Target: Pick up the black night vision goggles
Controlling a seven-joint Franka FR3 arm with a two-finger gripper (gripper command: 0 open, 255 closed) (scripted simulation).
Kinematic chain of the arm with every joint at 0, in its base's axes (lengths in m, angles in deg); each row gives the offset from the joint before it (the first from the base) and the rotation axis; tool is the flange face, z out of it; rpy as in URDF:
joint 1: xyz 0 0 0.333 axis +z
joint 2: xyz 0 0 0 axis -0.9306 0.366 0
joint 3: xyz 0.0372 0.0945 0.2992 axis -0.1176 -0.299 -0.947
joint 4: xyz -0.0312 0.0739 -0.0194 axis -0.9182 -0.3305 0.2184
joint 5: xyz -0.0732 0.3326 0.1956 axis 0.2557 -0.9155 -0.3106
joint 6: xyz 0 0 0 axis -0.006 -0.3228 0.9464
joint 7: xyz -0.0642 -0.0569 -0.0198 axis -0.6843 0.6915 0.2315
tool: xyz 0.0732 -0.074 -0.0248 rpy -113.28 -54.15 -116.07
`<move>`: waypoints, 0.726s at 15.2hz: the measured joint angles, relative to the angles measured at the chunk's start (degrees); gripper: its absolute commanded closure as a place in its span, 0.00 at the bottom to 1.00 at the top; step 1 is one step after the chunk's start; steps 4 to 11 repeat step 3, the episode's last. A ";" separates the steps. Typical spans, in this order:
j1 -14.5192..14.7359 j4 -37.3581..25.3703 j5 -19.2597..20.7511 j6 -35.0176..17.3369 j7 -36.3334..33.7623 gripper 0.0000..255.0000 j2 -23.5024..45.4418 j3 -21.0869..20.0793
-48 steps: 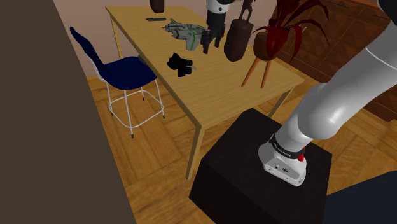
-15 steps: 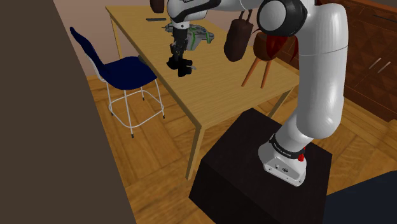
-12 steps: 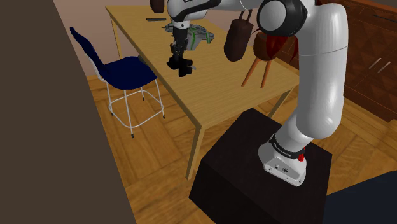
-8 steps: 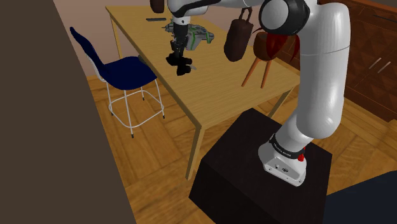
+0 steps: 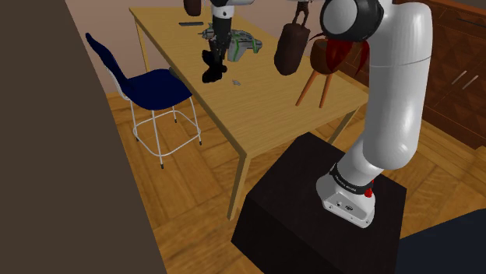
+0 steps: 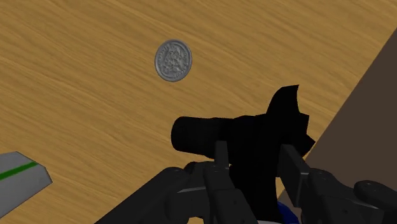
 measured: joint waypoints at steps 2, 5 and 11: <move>0.00 -1.09 0.04 1.28 -0.09 1.00 -0.21 0.01; -0.04 -1.43 0.06 1.76 -0.07 1.00 -0.34 0.03; -0.04 -1.43 0.06 1.76 -0.07 1.00 -0.34 0.03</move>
